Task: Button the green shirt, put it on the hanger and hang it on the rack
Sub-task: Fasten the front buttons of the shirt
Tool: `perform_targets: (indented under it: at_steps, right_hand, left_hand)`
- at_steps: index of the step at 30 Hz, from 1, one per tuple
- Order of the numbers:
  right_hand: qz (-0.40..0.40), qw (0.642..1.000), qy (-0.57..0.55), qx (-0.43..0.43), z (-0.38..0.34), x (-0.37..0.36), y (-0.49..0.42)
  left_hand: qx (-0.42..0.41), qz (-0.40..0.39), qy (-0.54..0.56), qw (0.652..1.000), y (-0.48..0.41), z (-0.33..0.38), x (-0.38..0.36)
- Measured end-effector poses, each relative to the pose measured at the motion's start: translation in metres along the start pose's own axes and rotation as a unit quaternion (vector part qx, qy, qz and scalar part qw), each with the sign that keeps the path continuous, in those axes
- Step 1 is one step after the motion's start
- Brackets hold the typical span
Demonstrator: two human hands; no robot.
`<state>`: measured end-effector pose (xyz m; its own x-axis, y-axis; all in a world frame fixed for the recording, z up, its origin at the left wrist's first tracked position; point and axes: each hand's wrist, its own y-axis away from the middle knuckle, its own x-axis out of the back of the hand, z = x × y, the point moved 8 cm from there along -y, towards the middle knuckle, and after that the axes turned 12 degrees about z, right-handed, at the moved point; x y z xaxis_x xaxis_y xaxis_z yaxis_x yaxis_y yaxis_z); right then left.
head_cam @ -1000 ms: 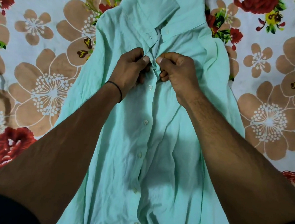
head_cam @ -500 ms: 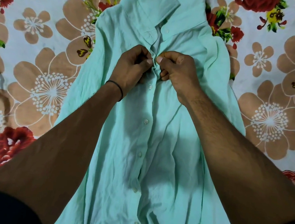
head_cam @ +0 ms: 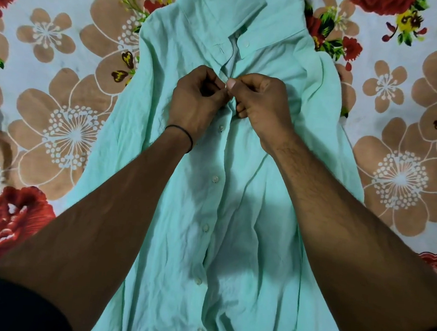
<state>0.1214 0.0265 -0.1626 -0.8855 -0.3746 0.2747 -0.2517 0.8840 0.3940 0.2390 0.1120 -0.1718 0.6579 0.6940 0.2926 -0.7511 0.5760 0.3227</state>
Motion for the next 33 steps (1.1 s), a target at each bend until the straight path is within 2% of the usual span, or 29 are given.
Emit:
perform_targets:
  at_steps: [5, 8, 13, 19, 24, 31, 33]
  right_hand:
    - [0.011, 1.000, 0.020, -0.013, -0.0003, -0.0005, -0.0048]
    - [0.022, 0.998, 0.059, 0.010, 0.0007, -0.0013, -0.0074]
    - [0.028, 0.996, 0.085, 0.025, 0.0024, -0.0009, -0.0085]
    - [0.024, 0.996, 0.086, 0.021, 0.0037, -0.0011, -0.0069]
    - [0.003, 1.000, 0.028, -0.003, 0.0031, 0.0016, -0.0039]
    - [-0.034, 0.999, -0.003, -0.009, 0.0015, 0.0030, -0.0024]
    - [-0.031, 0.999, -0.003, -0.015, 0.0022, 0.0034, -0.0034]
  left_hand:
    - [0.023, -0.030, 0.032, 0.999, 0.0020, -0.0011, 0.0029]
    - [0.043, -0.023, 0.052, 0.997, 0.0029, 0.0017, 0.0045]
    - [0.026, -0.031, 0.024, 0.999, 0.0018, -0.0020, 0.0025]
    - [0.005, -0.032, 0.013, 0.999, 0.0021, -0.0039, 0.0011]
    - [0.061, -0.016, 0.057, 0.996, 0.0038, -0.0041, 0.0036]
    - [0.010, 0.009, -0.078, 0.997, -0.0017, 0.0031, 0.0012]
    - [0.005, -0.005, -0.073, 0.997, -0.0051, 0.0027, 0.0008]
